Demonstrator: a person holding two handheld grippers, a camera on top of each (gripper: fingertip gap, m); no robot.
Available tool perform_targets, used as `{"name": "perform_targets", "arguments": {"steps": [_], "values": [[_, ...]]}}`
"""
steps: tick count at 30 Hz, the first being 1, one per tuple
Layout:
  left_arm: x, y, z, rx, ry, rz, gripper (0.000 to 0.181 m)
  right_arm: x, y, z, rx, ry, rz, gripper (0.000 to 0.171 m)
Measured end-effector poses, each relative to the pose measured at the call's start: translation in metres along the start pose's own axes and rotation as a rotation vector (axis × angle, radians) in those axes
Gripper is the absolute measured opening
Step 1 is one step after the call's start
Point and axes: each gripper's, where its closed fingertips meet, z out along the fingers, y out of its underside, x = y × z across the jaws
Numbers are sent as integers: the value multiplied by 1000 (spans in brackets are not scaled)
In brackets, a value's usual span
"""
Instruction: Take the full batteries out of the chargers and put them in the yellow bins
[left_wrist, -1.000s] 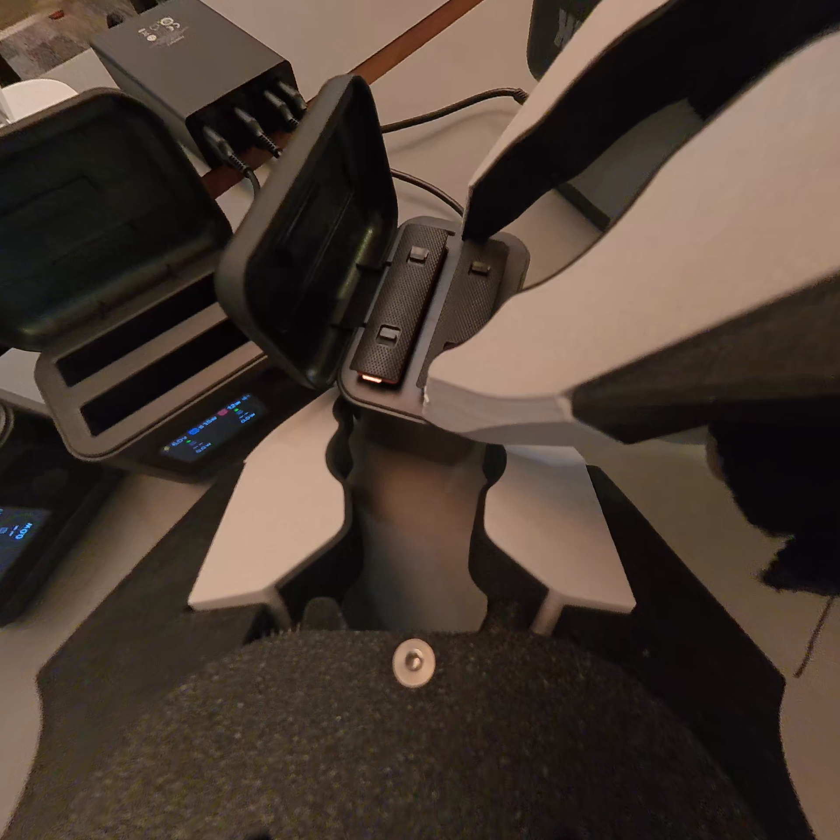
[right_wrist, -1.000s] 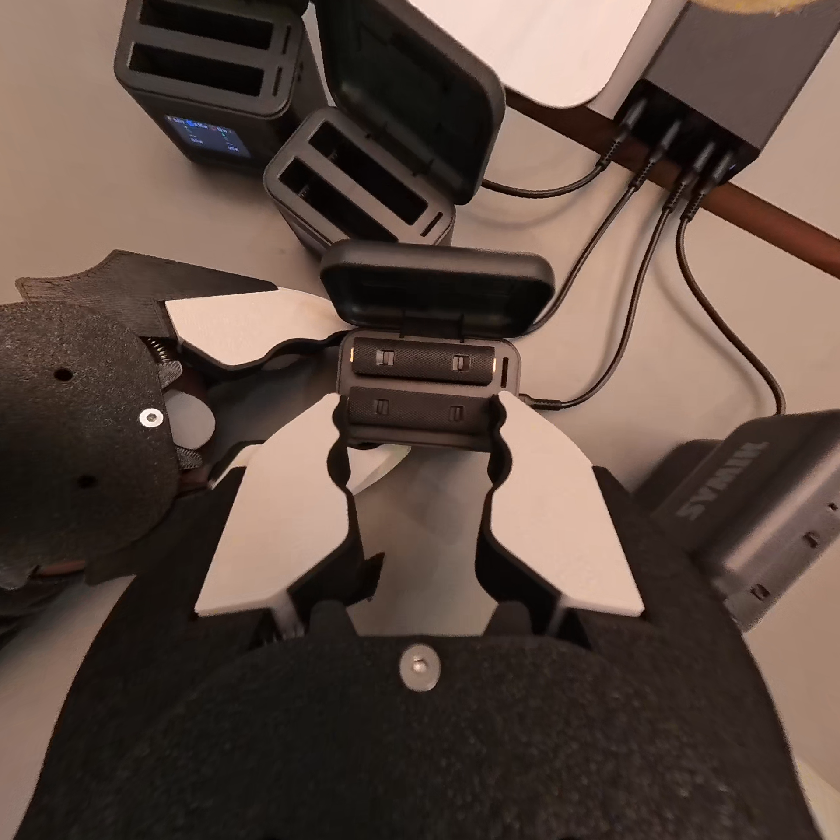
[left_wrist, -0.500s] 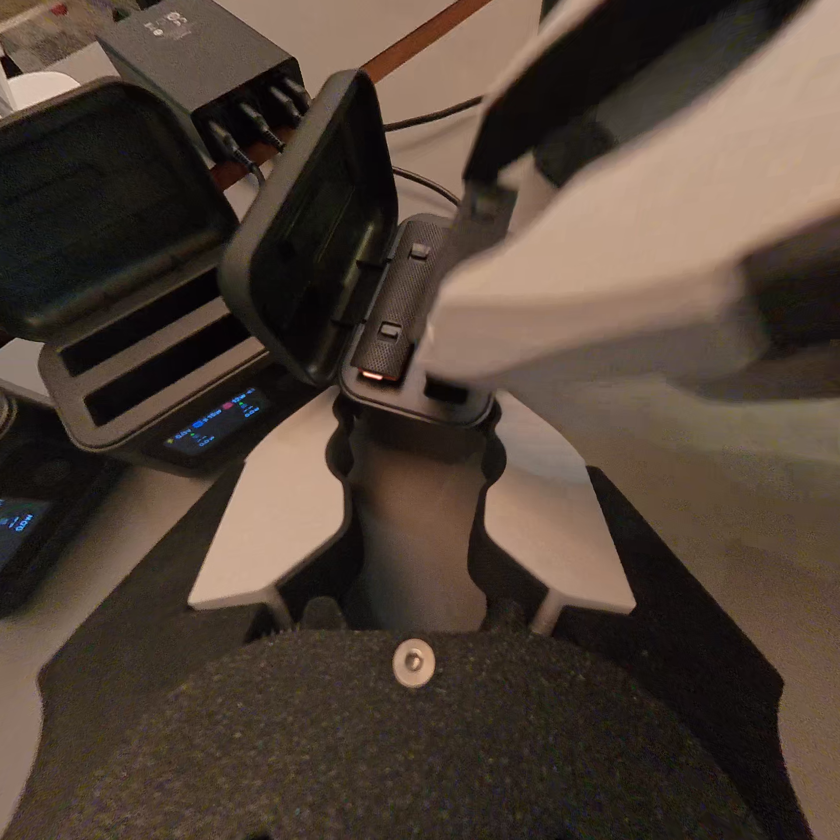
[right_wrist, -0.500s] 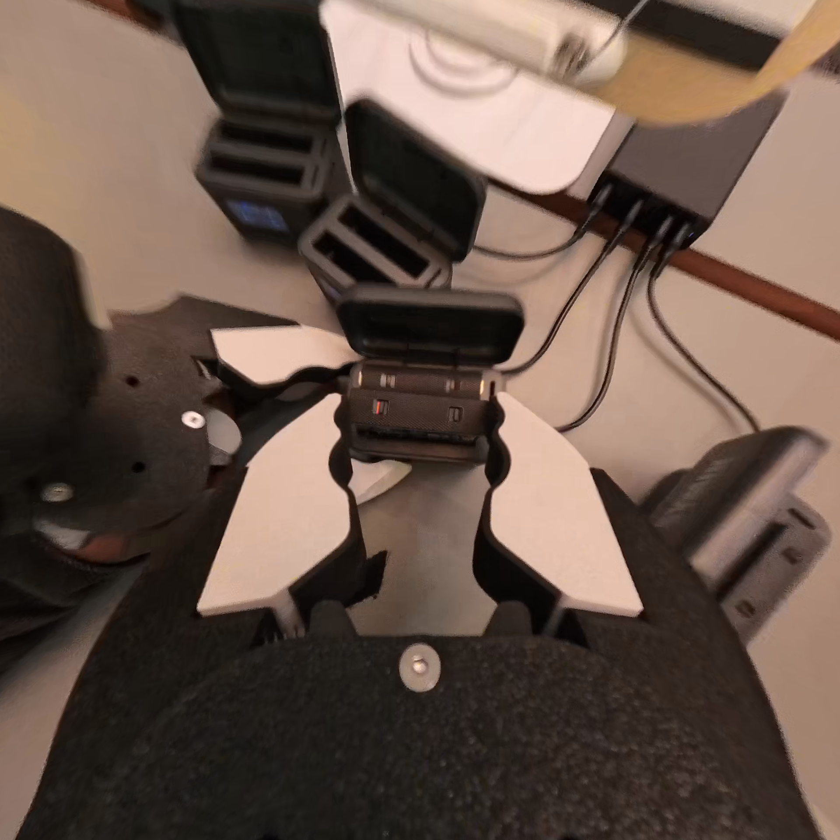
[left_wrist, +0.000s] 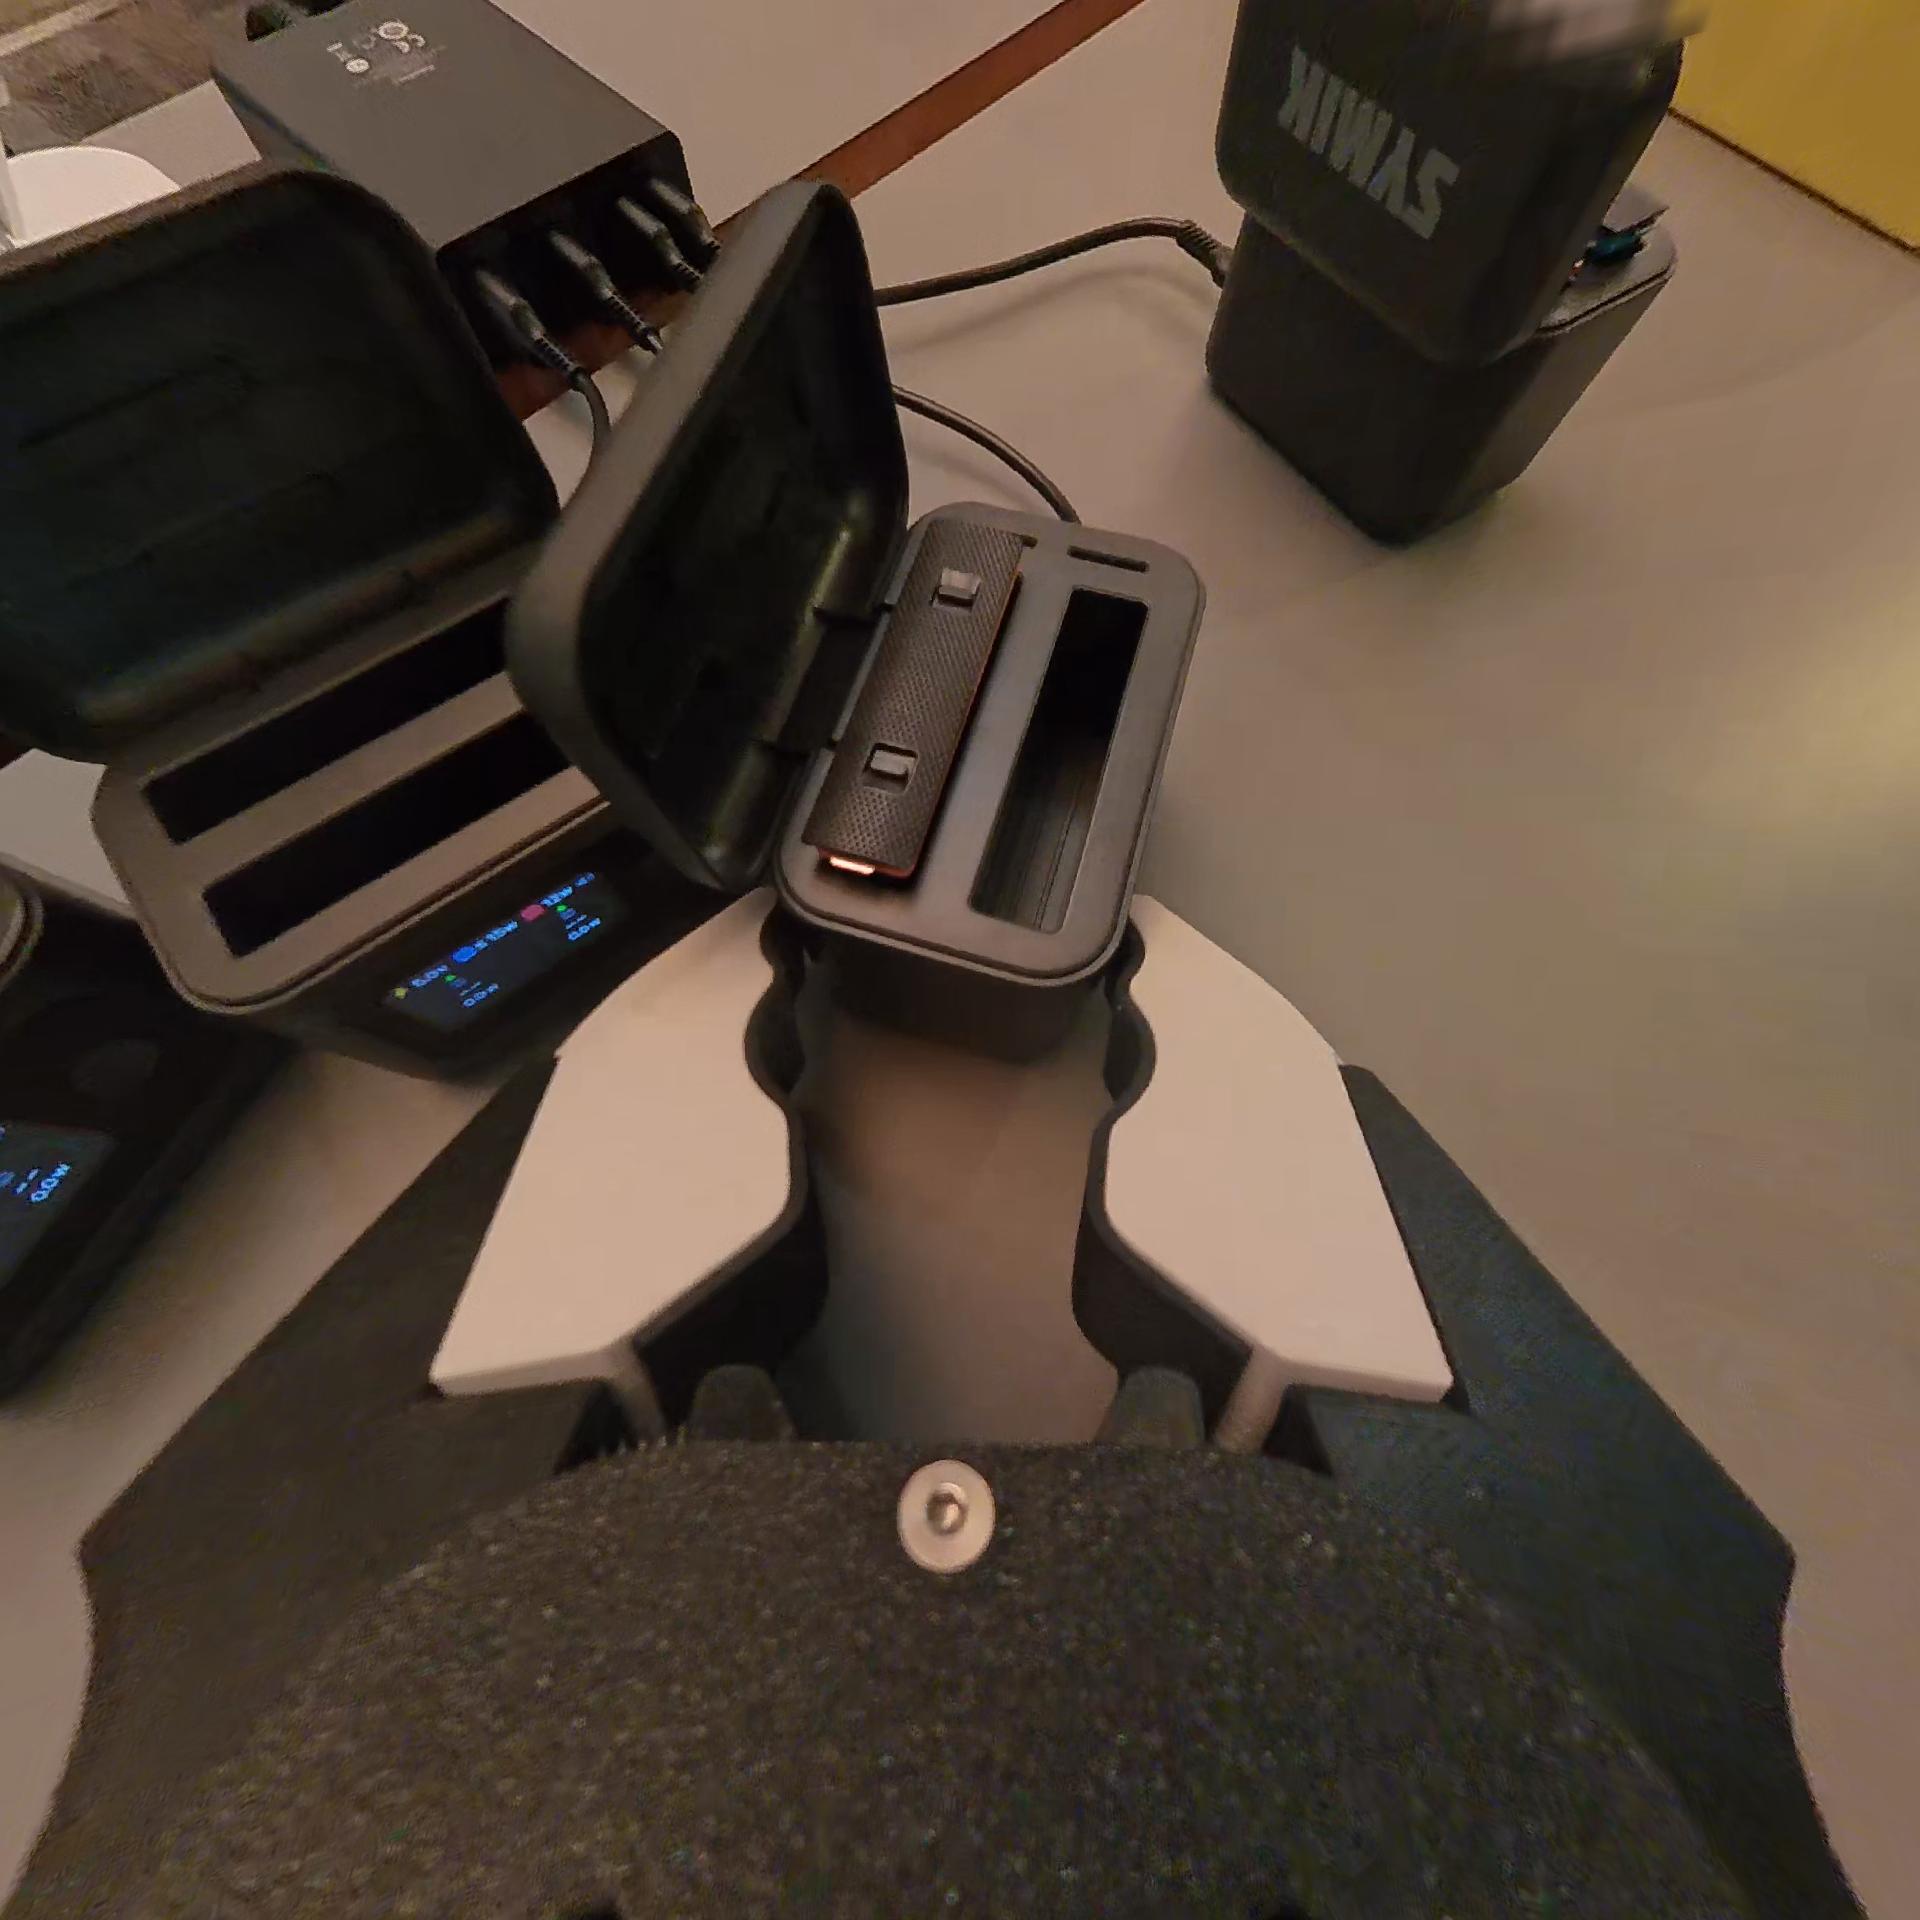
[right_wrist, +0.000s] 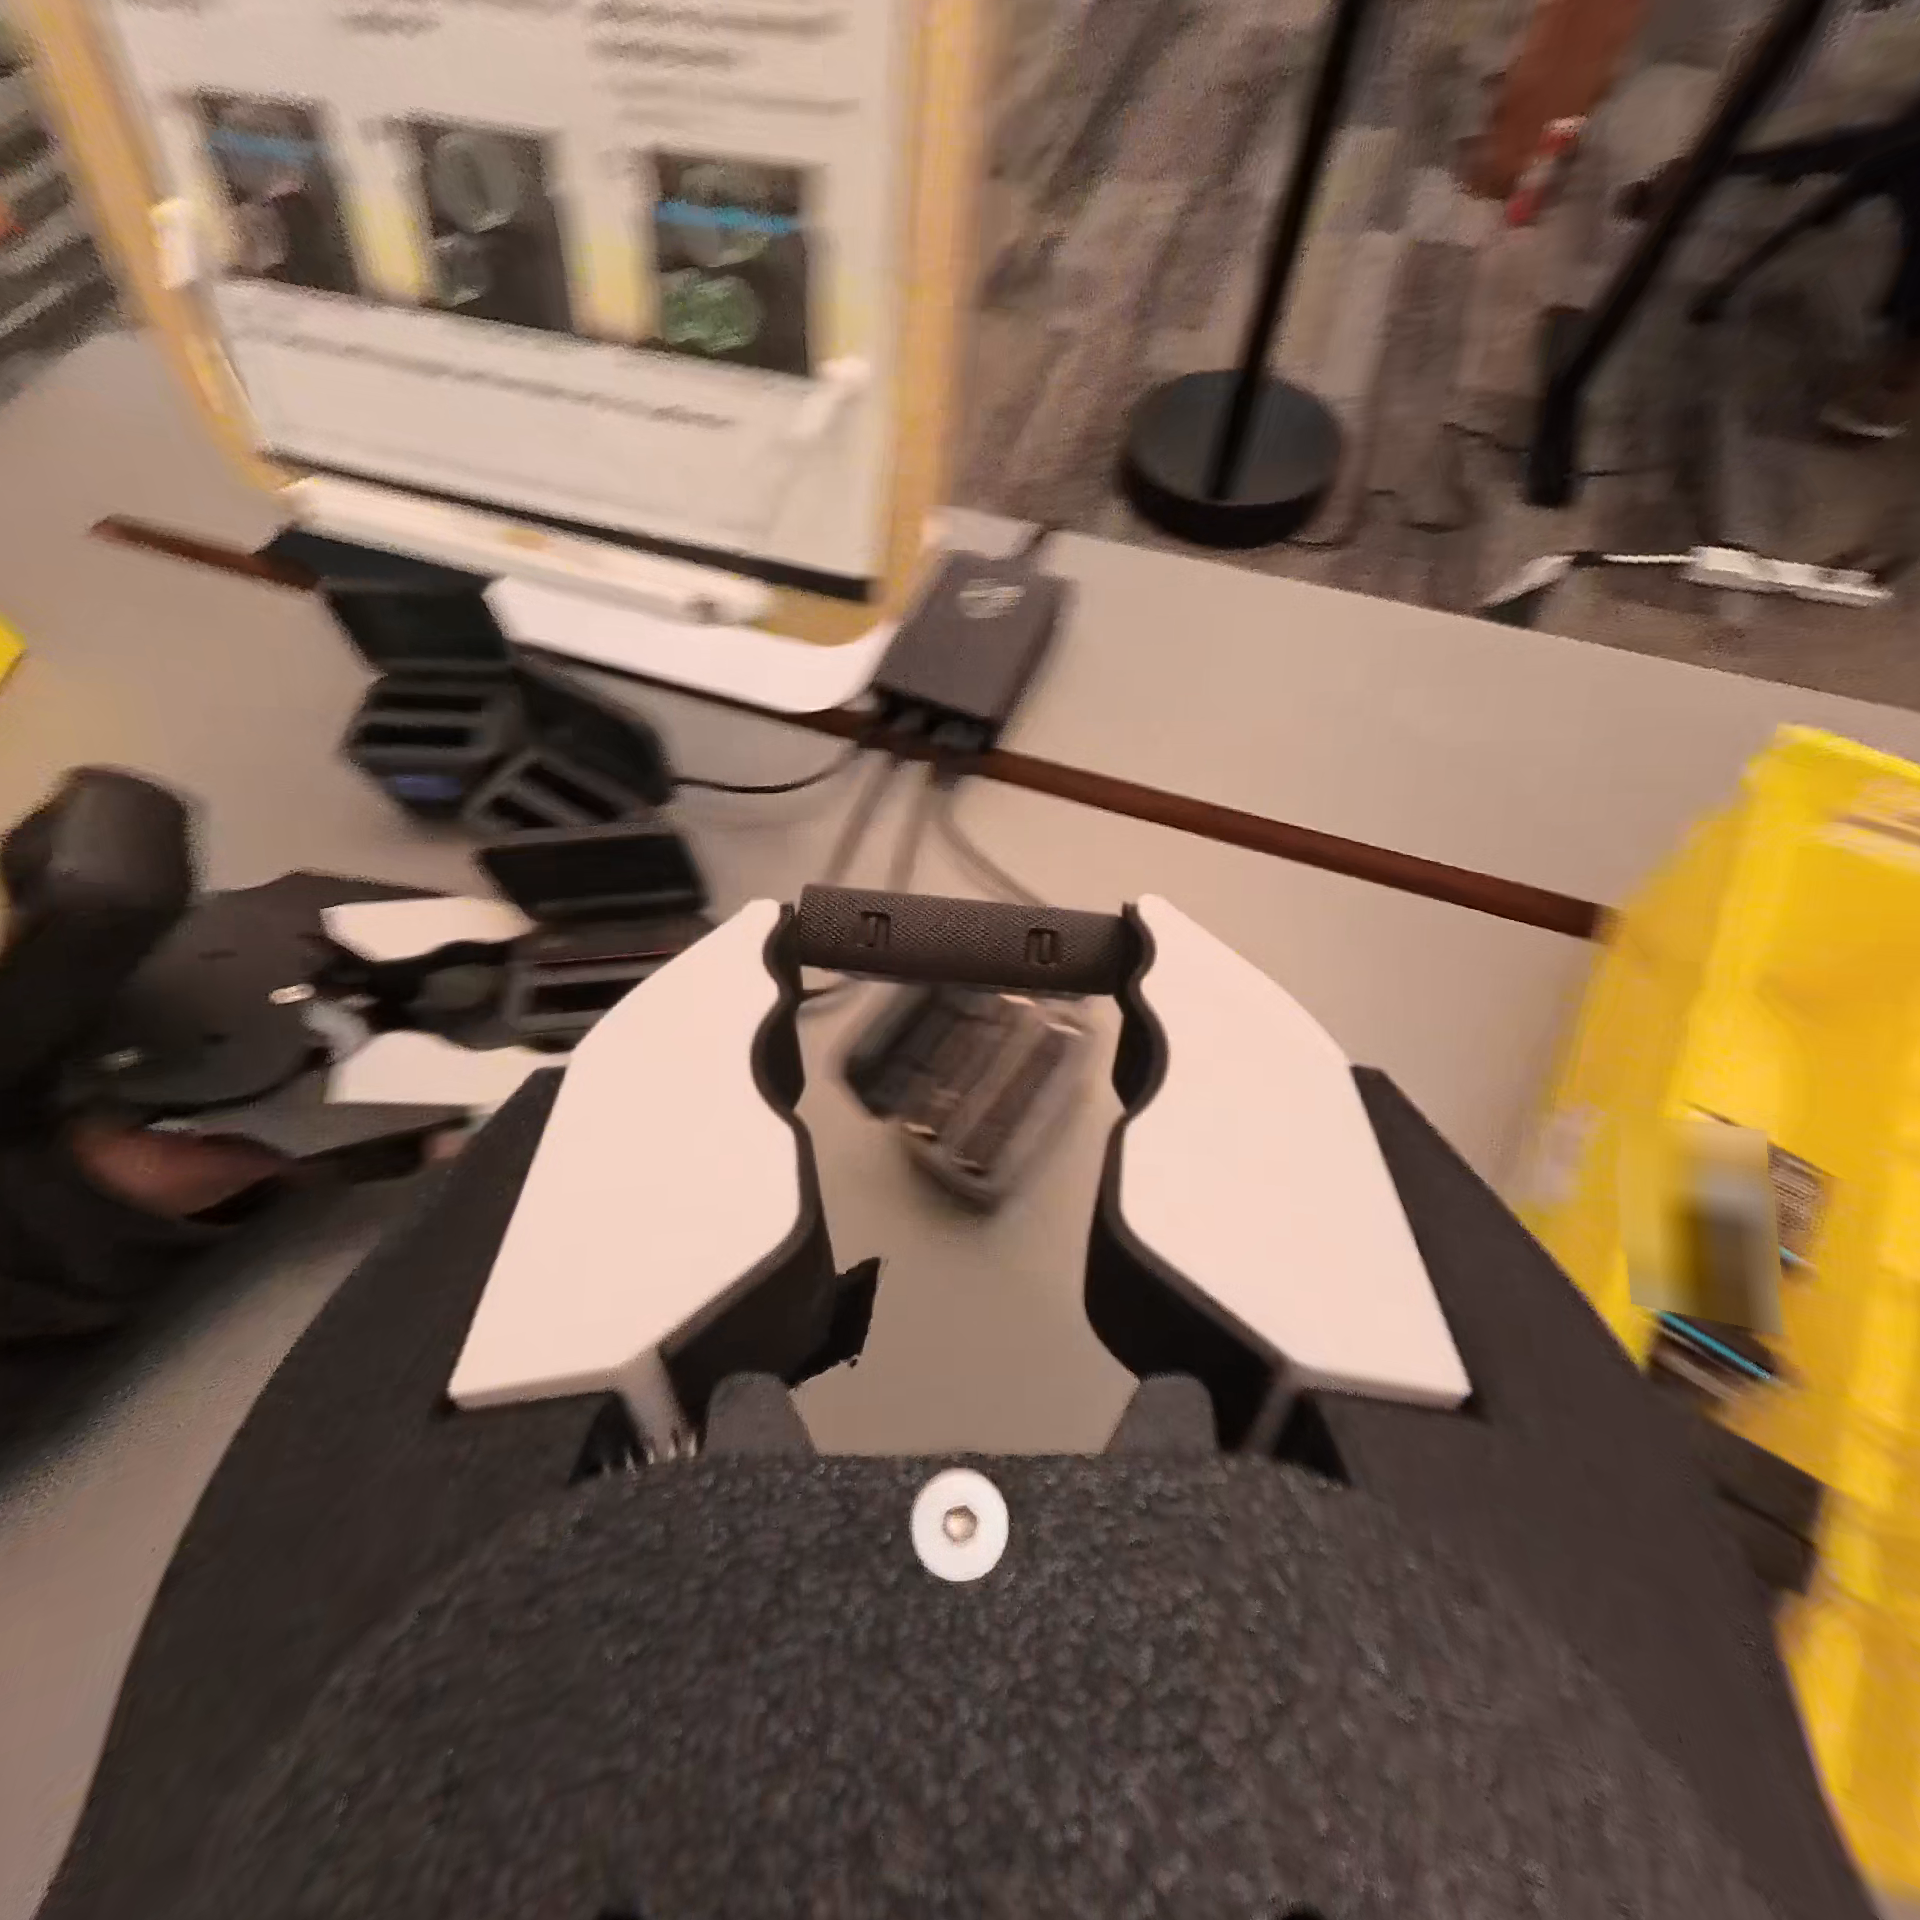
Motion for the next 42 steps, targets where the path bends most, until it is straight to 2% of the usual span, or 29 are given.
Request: {"name": "perform_targets", "arguments": {"steps": [2, 5, 7, 10, 22, 26, 34, 42], "values": [[0, 0, 0, 1, 2, -3, 57, 63, 3, -22, 11, 122, 50, 58], [0, 0, 0, 2, 4, -2, 57, 149, 29, -43, -18, 289, 129, 59], [0, -1, 0, 3, 6, -2, 57, 184, 51, -44, -36, 335, 178, 59], [1, -1, 0, 4, 4, 3, 57, 208, 74, -35, -65, 360, 187, 59], [1, -1, -1, 6, 10, 1, 57, 227, 114, 22, -227, 482, 136, 59], [1, 0, -1, 6, 18, 0, 57, 227, 118, 26, -245, 450, 175, 59], [1, 0, -1, 6, 22, -1, 57, 215, 149, 17, -545, 366, 211, 59], [1, 0, -2, 5, 26, 4, 56, 210, 151, 12, -628, 332, 292, 59]]}}
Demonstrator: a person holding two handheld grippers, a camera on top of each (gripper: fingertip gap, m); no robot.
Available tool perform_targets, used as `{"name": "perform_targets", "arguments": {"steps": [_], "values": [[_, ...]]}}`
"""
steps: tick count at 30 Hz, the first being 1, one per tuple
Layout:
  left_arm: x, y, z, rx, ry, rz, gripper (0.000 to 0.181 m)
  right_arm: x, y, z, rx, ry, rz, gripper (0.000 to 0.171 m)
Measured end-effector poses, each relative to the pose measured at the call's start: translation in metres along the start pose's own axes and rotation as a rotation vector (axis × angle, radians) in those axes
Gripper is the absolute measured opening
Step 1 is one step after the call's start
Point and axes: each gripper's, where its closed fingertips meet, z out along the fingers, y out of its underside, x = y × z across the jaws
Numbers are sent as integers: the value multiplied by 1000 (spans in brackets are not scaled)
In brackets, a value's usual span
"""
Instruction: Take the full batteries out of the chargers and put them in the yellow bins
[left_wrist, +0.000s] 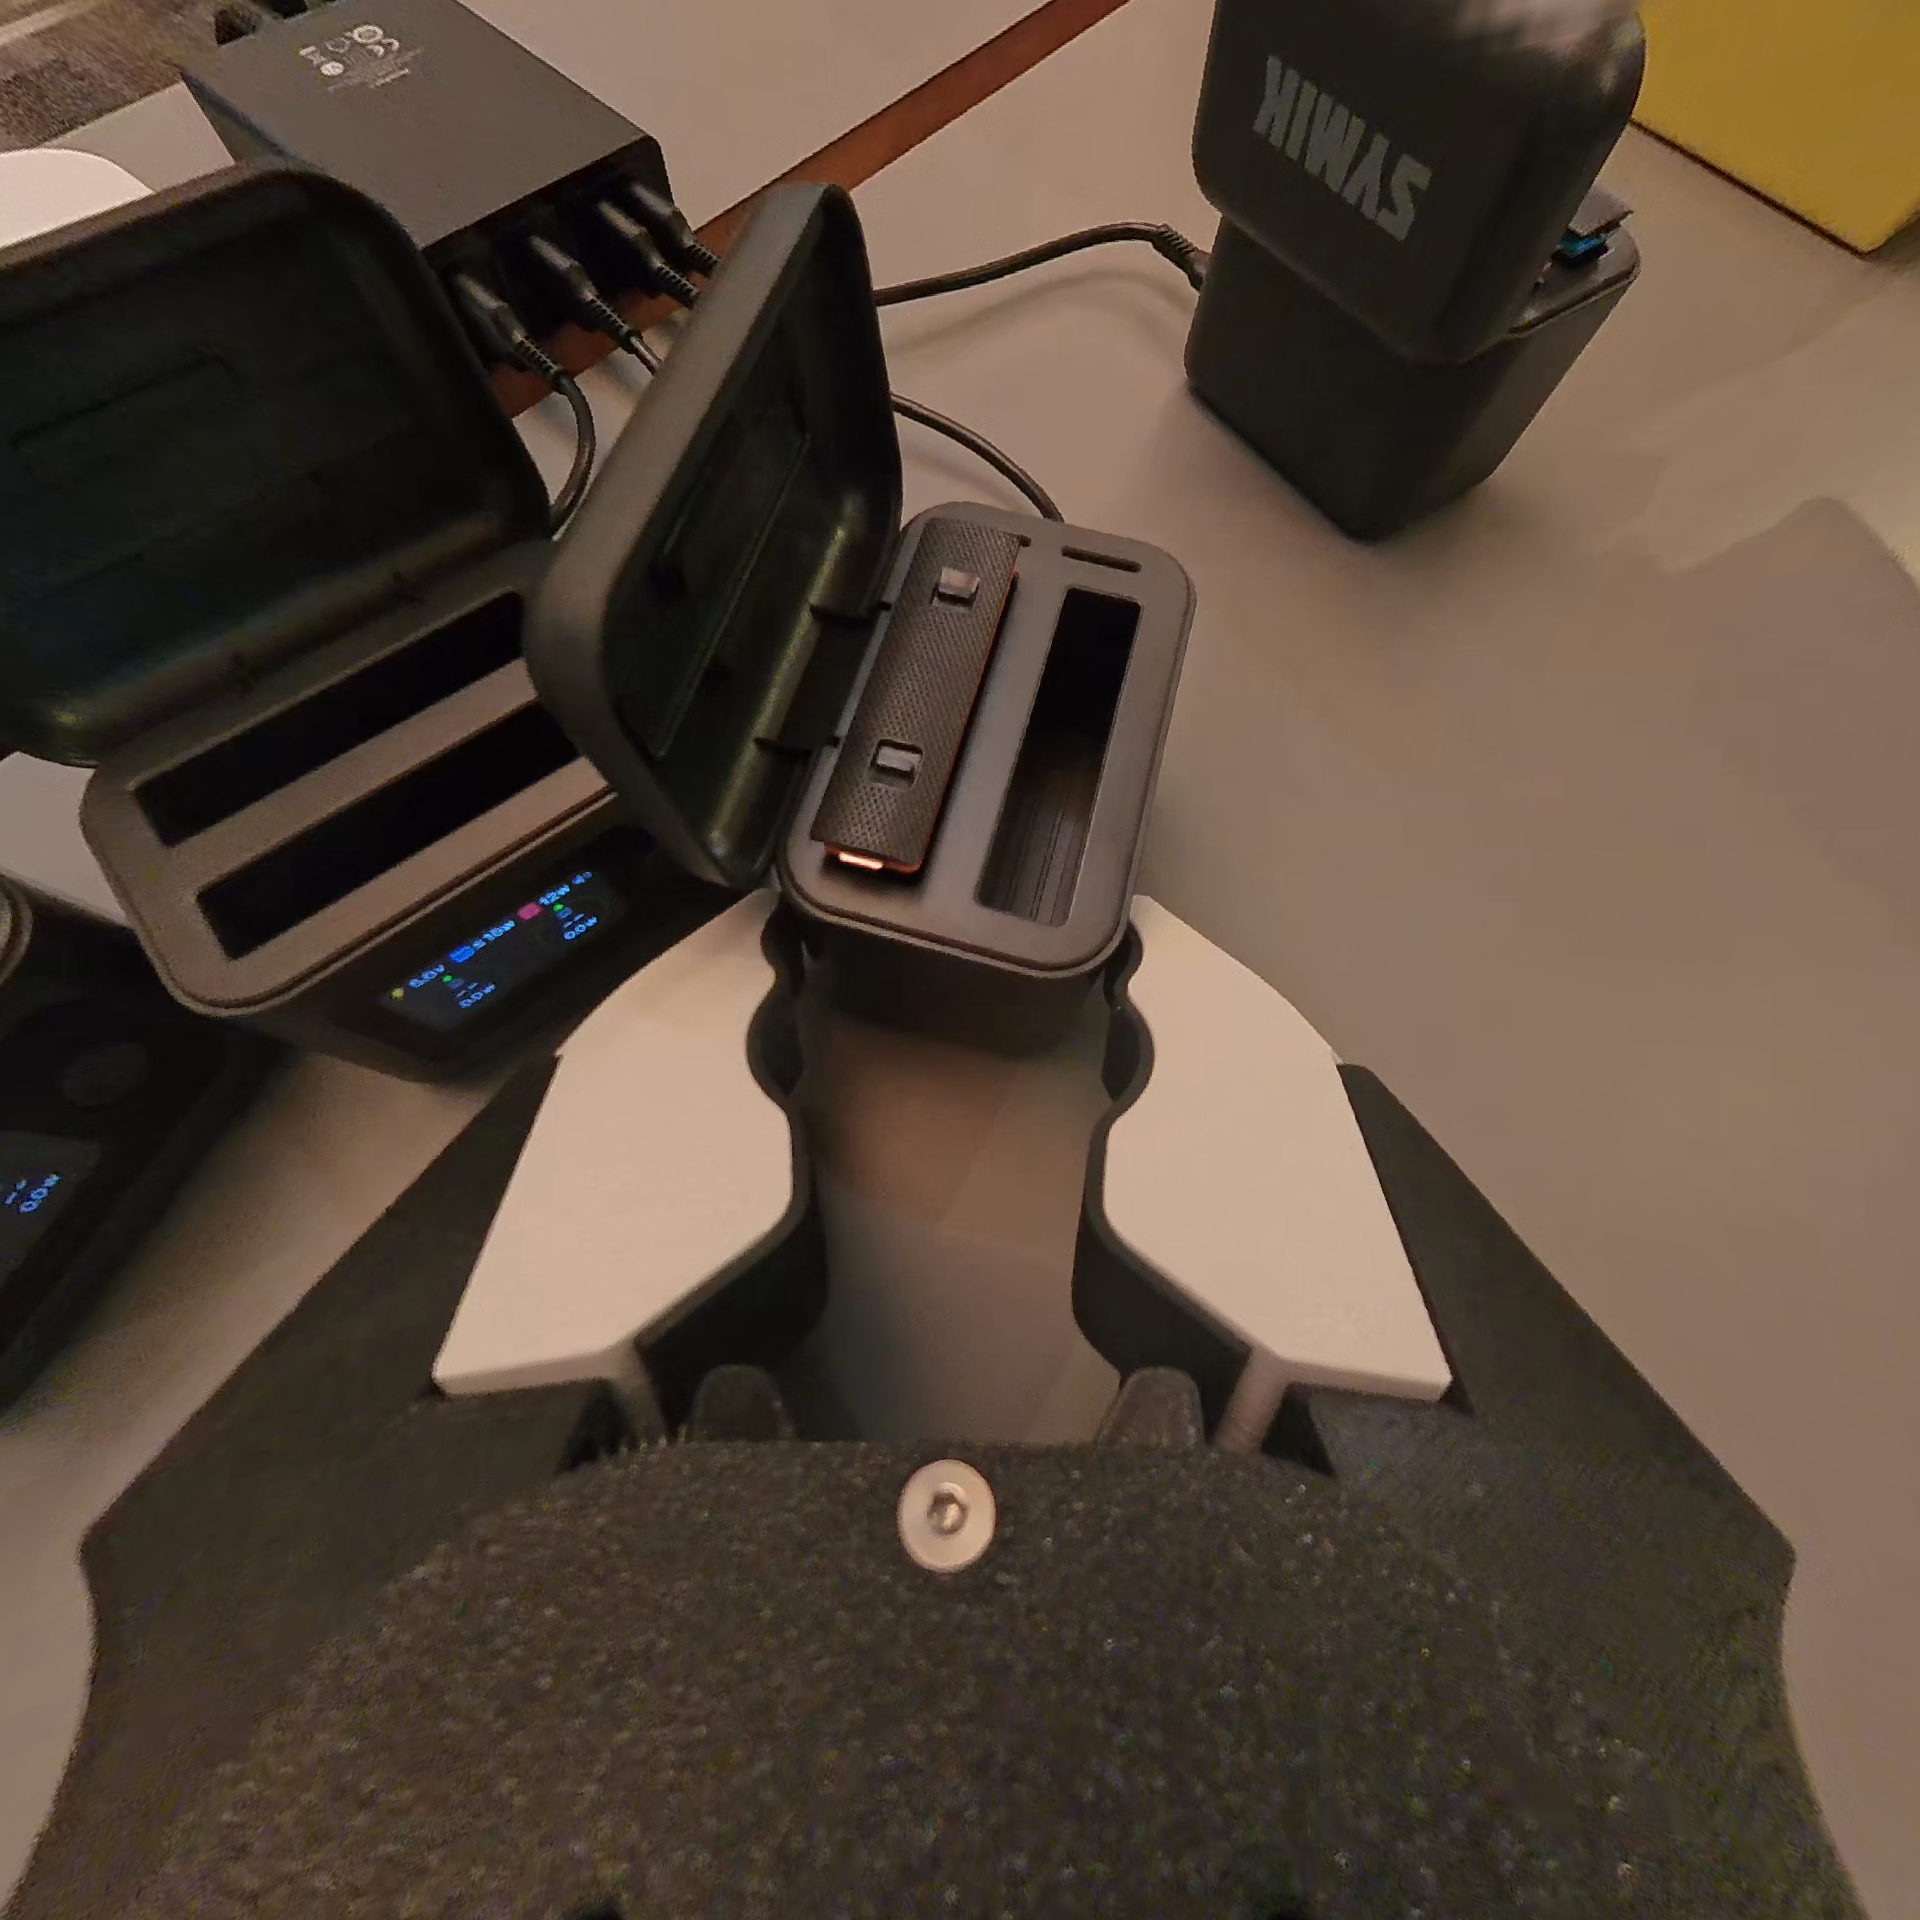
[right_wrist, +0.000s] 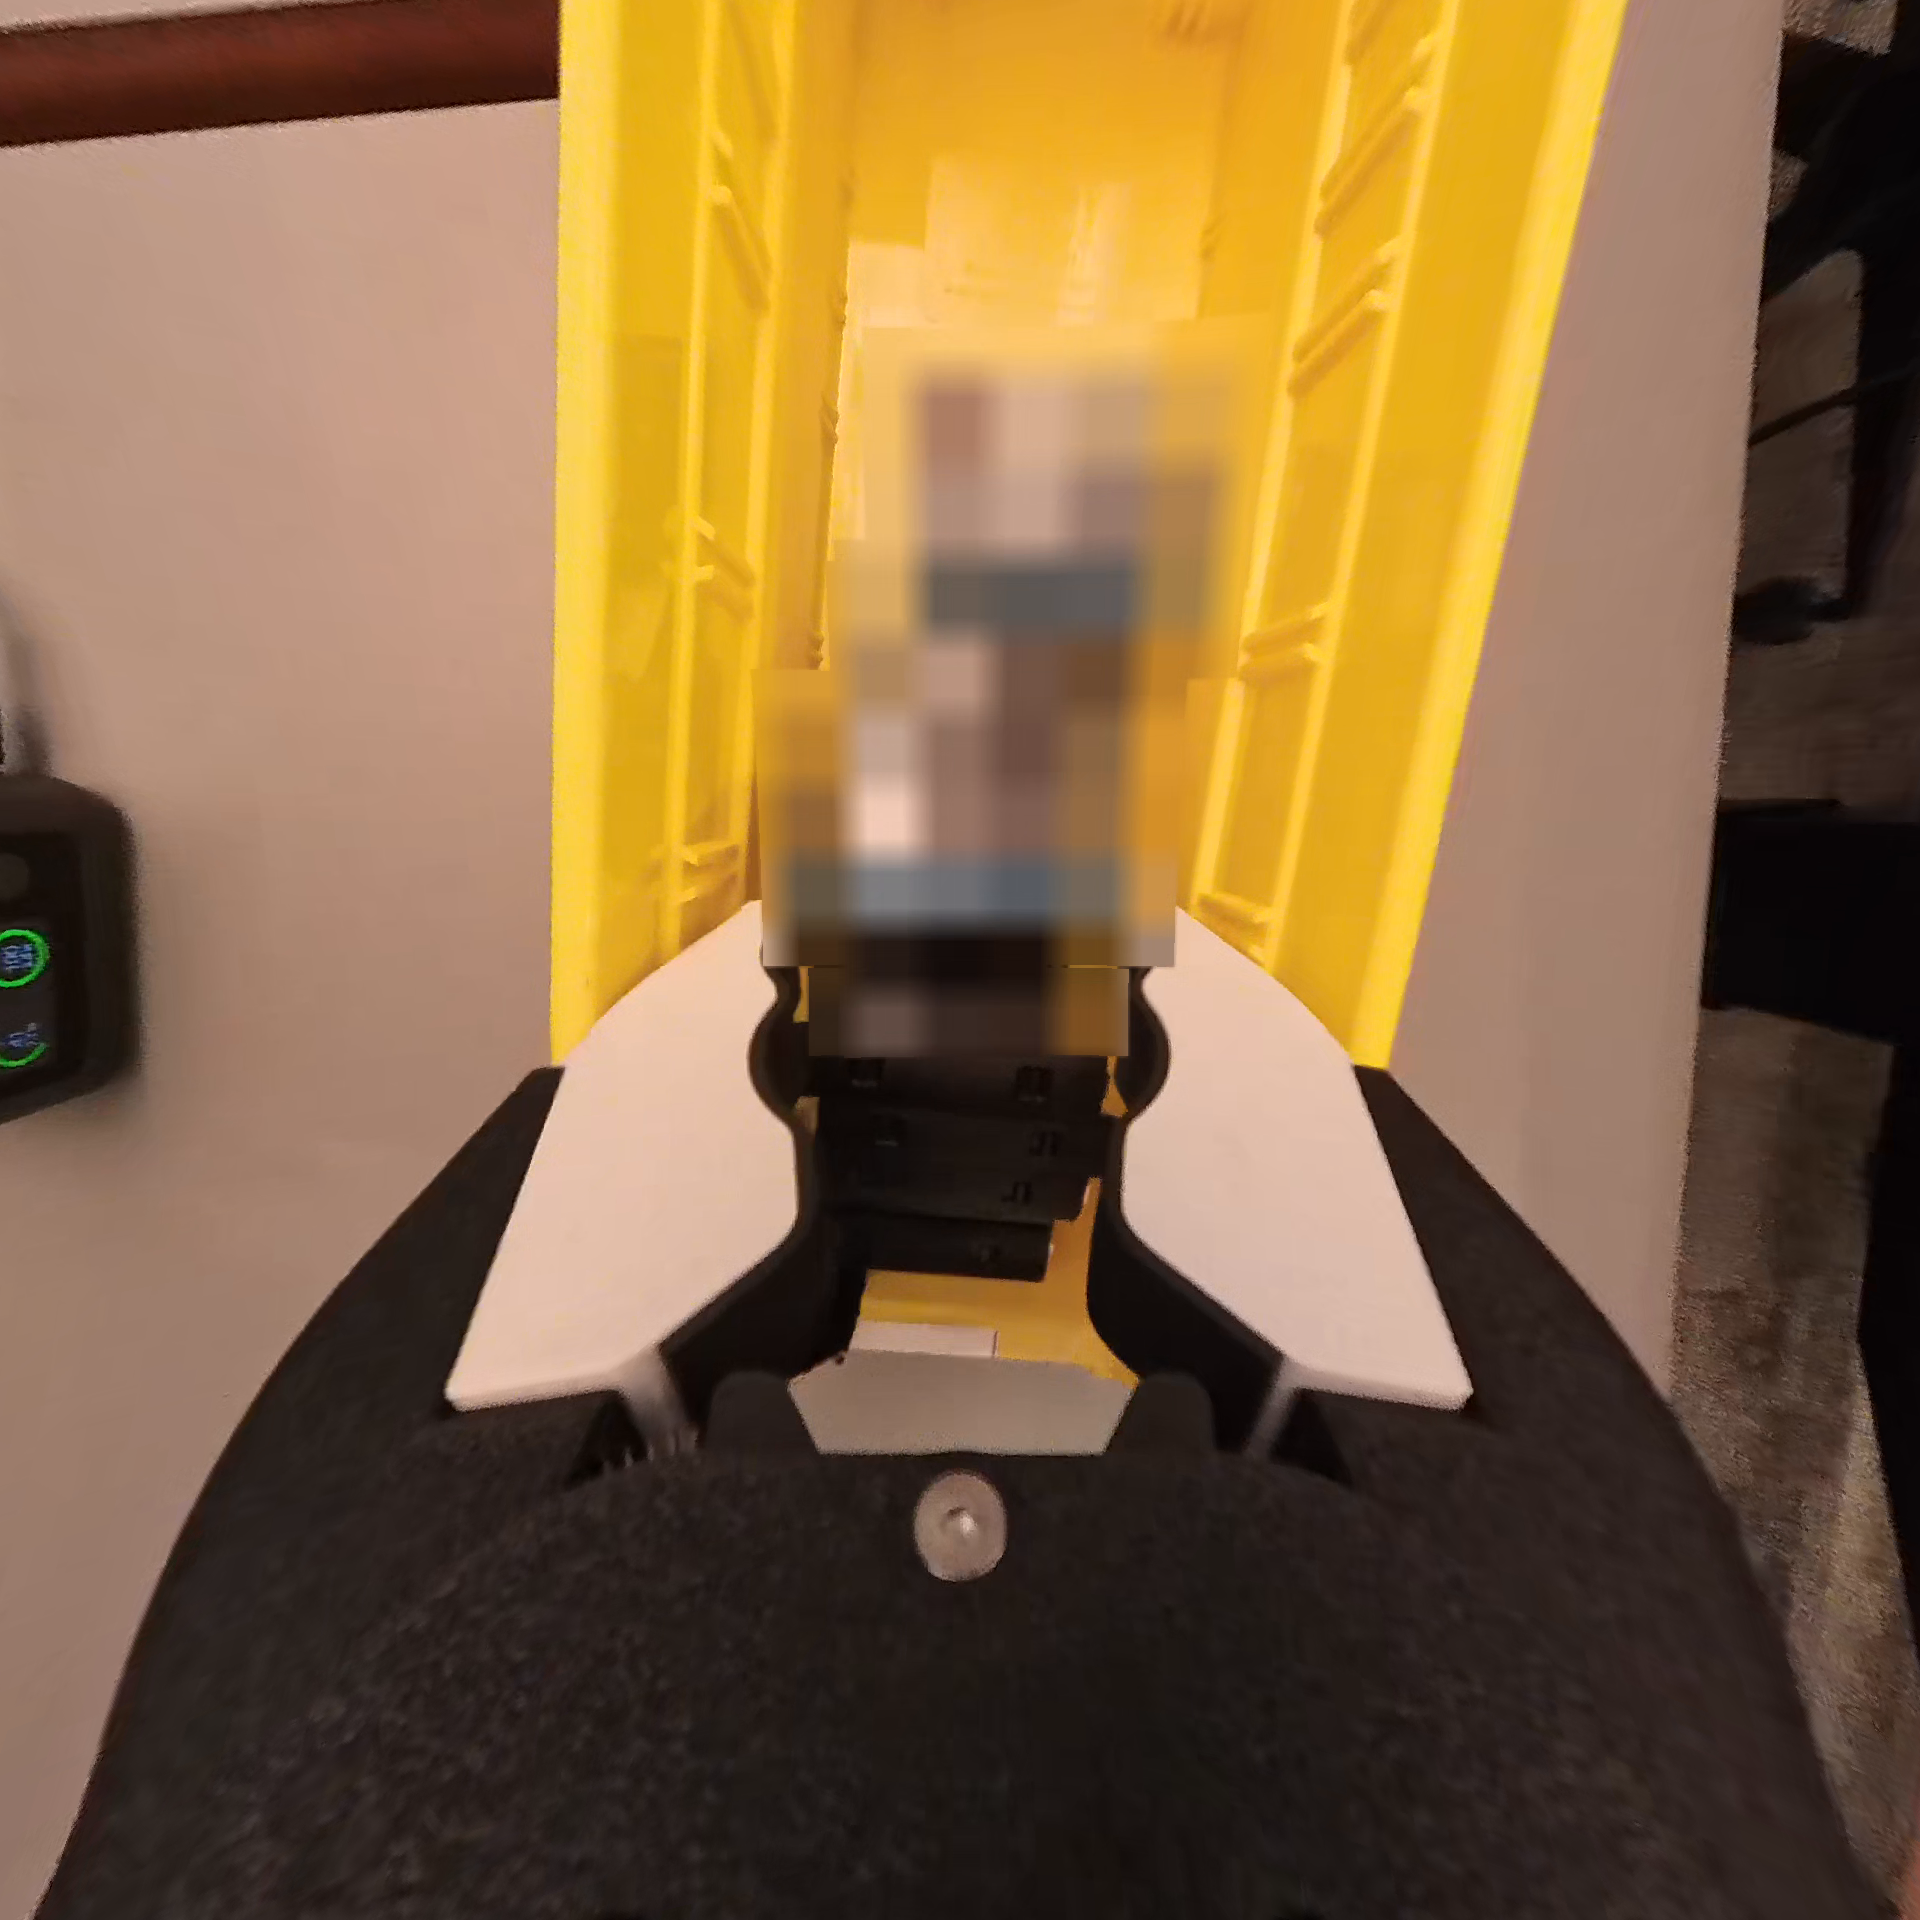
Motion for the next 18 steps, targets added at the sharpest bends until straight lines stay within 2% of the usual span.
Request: {"name": "perform_targets", "arguments": {"steps": [4, 8, 11, 13, 15, 18], "values": [[-1, 0, 0, -1, 0, 4, 56, -2, -6, -15, 78, -32, 5, 61], [-1, 0, -1, -1, 1, 11, 56, -22, -32, -51, 319, -33, -162, 62], [-1, 0, -1, -2, 4, 16, 56, -90, -51, -93, 537, -133, -468, 55], [-1, 0, -1, -2, 4, 17, 56, -145, -52, -115, 613, -173, -725, 54], [-1, 1, -1, -2, 3, 18, 56, -203, -40, -127, 625, -228, -992, 48], [-1, 1, -1, -3, 7, 25, 55, -283, -2, -124, 538, -358, -1371, 28]]}}
